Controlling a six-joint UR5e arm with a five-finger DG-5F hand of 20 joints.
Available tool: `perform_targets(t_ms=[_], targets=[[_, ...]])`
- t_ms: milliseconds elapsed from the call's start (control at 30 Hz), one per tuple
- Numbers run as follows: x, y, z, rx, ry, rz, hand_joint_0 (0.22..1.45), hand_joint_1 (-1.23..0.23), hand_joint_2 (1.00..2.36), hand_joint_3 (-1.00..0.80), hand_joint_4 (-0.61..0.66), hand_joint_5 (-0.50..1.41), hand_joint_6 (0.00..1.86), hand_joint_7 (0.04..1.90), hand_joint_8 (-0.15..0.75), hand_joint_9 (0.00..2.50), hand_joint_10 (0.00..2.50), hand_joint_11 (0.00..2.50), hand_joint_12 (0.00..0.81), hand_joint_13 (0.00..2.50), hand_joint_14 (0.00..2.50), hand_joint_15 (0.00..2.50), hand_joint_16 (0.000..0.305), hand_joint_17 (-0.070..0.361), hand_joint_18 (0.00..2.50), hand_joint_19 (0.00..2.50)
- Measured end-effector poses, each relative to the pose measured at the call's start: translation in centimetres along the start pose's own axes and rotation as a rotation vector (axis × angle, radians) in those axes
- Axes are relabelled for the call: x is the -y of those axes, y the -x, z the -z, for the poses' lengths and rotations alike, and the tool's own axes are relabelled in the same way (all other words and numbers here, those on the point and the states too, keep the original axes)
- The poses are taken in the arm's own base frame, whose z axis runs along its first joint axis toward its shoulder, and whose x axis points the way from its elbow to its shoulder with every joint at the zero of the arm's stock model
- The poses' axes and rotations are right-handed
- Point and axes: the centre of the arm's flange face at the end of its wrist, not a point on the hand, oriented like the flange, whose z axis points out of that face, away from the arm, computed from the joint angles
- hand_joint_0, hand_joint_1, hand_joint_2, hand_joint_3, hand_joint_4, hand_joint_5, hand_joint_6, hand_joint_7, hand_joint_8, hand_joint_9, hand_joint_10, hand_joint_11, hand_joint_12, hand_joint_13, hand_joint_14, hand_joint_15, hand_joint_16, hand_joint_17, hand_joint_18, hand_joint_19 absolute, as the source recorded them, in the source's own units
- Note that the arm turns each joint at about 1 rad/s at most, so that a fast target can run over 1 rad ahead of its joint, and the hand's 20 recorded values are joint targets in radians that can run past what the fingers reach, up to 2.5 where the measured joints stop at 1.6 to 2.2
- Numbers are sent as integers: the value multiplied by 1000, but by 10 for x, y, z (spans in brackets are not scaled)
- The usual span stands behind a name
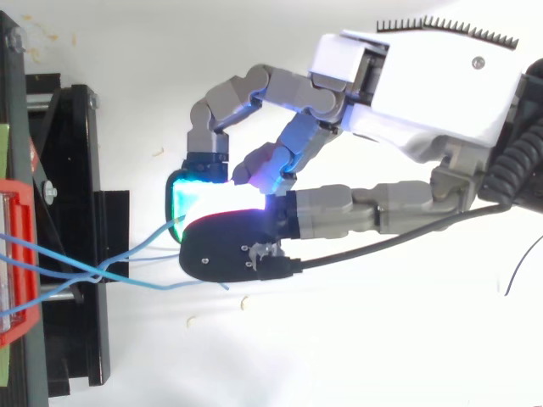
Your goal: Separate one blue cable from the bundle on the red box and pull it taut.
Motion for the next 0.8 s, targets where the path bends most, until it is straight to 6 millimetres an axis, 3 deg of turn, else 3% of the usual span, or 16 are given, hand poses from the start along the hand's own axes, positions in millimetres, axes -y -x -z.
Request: perform_targets(t_ms=[800], targets=[[0,0,0,0,0,0,492,-748,1400,-46,-34,-110,907,1147,425,1251,11,848,431,909,11,441,59,133,921,312]])
